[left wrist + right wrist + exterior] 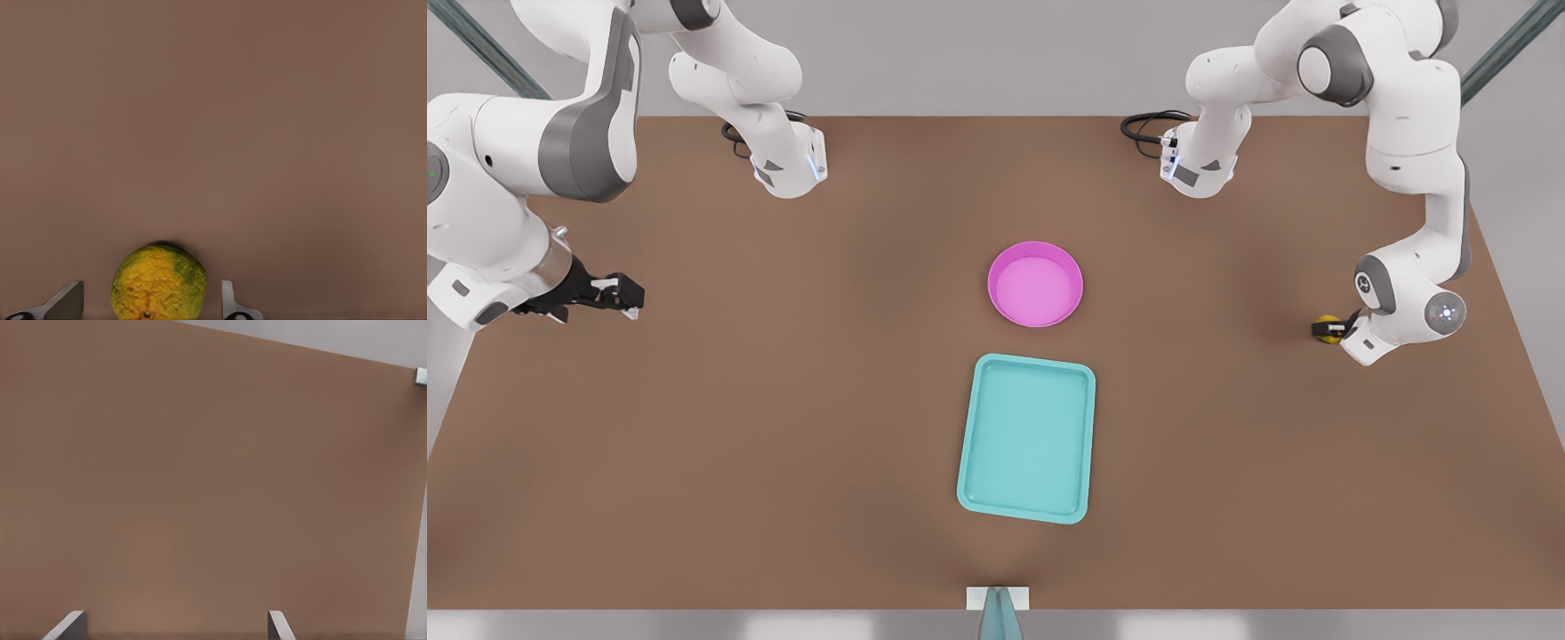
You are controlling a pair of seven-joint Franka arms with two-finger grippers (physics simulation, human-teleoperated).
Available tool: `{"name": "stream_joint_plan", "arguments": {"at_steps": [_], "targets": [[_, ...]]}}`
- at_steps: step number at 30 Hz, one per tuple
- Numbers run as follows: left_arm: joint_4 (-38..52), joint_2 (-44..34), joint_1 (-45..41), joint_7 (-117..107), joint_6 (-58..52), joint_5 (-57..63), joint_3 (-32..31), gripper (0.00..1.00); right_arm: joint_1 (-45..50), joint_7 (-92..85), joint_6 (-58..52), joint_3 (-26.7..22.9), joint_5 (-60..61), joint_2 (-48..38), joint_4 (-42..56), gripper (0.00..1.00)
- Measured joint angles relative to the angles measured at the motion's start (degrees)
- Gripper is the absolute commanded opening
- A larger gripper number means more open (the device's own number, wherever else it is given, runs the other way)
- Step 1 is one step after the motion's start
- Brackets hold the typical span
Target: Place the orange on the plate with the left arm and the plate on the tray with the right arm
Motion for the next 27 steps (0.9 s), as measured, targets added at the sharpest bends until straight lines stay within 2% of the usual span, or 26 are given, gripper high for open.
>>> {"name": "stream_joint_plan", "arguments": {"at_steps": [11, 13, 21, 22, 23, 27], "targets": [[0.3, 2.8, 0.2, 3.7, 0.7, -0.1, 0.0, 1.00, 0.0, -0.2, 0.0, -0.8, 0.0, 0.8, 0.0, 1.00], [0.3, 2.9, 0.2, 4.1, 0.8, 0.0, 0.0, 0.80, 0.0, -0.2, 0.0, -0.8, 0.1, 0.8, 0.0, 1.00], [0.4, 3.8, 0.2, 5.4, 1.2, -0.2, 0.0, 0.80, 0.0, -0.3, 0.0, -0.9, 0.1, 1.2, 0.1, 1.00], [0.4, 3.9, 0.2, 5.5, 1.3, -0.2, 0.0, 0.77, 0.0, -0.3, 0.0, -0.9, 0.1, 1.2, 0.1, 1.00], [0.4, 3.9, 0.2, 5.6, 1.4, -0.2, 0.0, 0.65, 0.0, -0.3, 0.0, -0.9, 0.1, 1.2, 0.1, 1.00], [0.4, 2.2, 0.0, 5.2, 1.0, 0.0, -0.3, 0.64, 0.0, -0.4, 0.0, -0.9, 0.1, 1.2, 0.1, 1.00]]}}
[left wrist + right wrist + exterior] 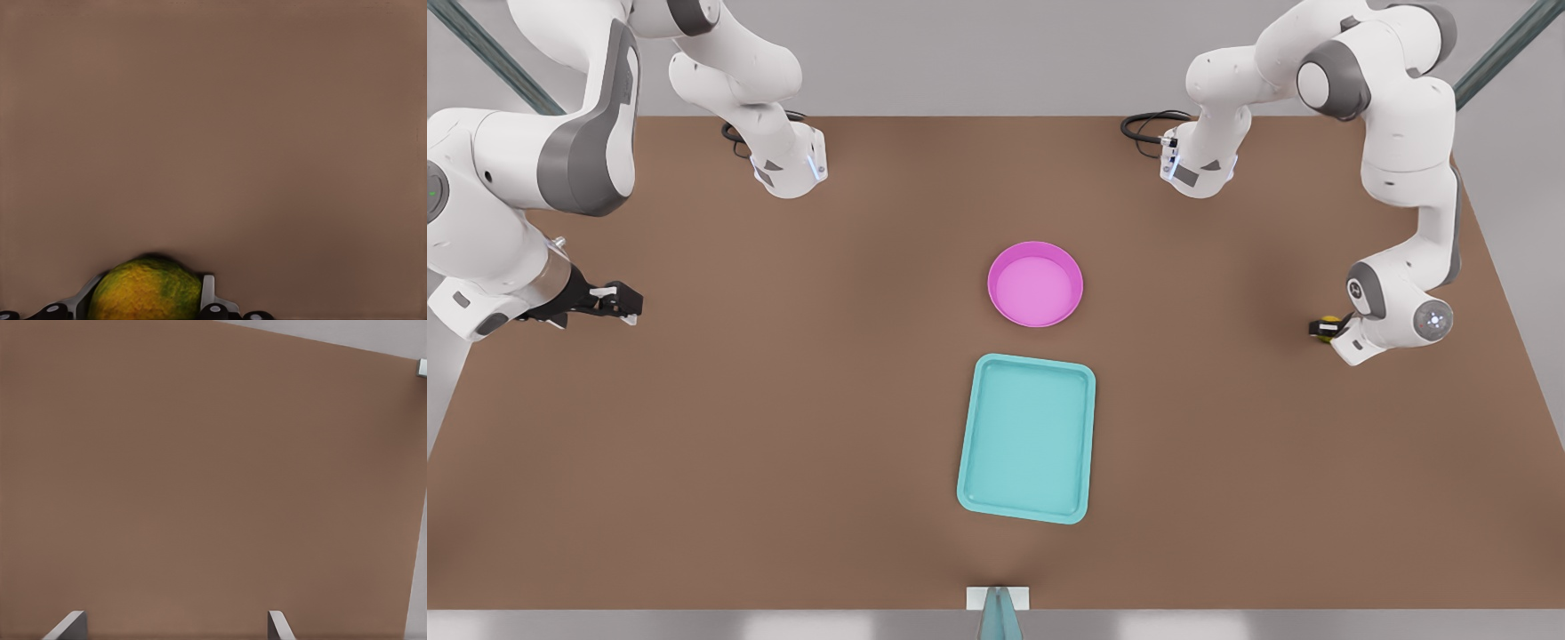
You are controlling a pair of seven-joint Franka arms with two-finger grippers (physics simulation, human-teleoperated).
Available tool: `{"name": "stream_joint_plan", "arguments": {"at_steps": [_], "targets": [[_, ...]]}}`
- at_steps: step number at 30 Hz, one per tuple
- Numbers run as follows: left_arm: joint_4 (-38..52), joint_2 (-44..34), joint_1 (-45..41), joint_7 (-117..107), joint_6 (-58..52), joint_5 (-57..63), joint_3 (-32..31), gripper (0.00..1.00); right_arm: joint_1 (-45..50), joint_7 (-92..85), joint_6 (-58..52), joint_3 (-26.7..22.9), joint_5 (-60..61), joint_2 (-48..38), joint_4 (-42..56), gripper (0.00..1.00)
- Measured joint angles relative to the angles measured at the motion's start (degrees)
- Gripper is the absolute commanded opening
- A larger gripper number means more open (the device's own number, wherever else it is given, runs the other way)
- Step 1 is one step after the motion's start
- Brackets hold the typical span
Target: Place the orange on the plate with the left arm and the plate on the tray with the right arm
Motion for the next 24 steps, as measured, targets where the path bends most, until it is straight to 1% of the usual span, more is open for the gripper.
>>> {"name": "stream_joint_plan", "arguments": {"at_steps": [2, 4, 6, 7, 9, 10, 11, 13, 15, 18, 24], "targets": [[0.0, -3.1, -1.5, -0.6, -1.4, 0.0, -0.5, 0.64, 0.0, 0.0, 0.0, 0.0, 0.0, 0.0, 0.0, 1.00], [0.0, -7.2, -9.0, -2.1, -3.9, 0.0, -0.8, 0.67, 0.0, 0.0, 0.0, -0.2, 0.0, 0.1, 0.0, 1.00], [1.8, -9.5, -22.7, -5.0, -6.8, -0.1, -1.0, 0.67, 0.0, -0.1, 0.0, -0.4, 0.0, 0.1, 0.0, 1.00], [4.3, -9.3, -31.2, -7.1, -8.8, -0.2, -1.2, 0.67, 0.0, -0.1, 0.0, -0.4, 0.0, 0.1, 0.0, 1.00], [10.1, -7.1, -47.9, -12.0, -12.8, -1.1, -1.4, 0.67, 0.1, -0.1, 0.0, -0.6, 0.0, 0.2, 0.0, 1.00], [13.5, -4.9, -54.1, -14.6, -14.9, -2.5, -2.2, 0.67, 0.0, -0.1, 0.0, -0.7, 0.0, 0.2, 0.0, 1.00], [16.1, -2.8, -58.1, -17.4, -17.0, -3.7, -4.0, 0.67, 0.0, -0.1, 0.0, -0.7, 0.0, 0.2, 0.0, 1.00], [18.0, -0.8, -62.6, -22.8, -20.6, -5.3, -8.5, 0.67, -0.1, -0.1, 0.0, -0.8, 0.0, 0.6, 0.0, 1.00], [17.3, 0.0, -65.9, -27.9, -23.5, -6.2, -10.2, 0.67, -0.2, -0.1, 0.0, -0.8, 0.0, 0.7, 0.0, 1.00], [15.9, 0.7, -68.3, -34.5, -26.7, -7.0, -10.7, 0.67, -0.1, -0.1, 0.0, -0.9, 0.1, 1.0, 0.1, 1.00], [16.5, 2.3, -67.7, -44.9, -27.6, -6.8, -9.2, 0.67, -0.1, -0.1, 0.0, -0.9, 0.4, 1.3, 0.1, 1.00]]}}
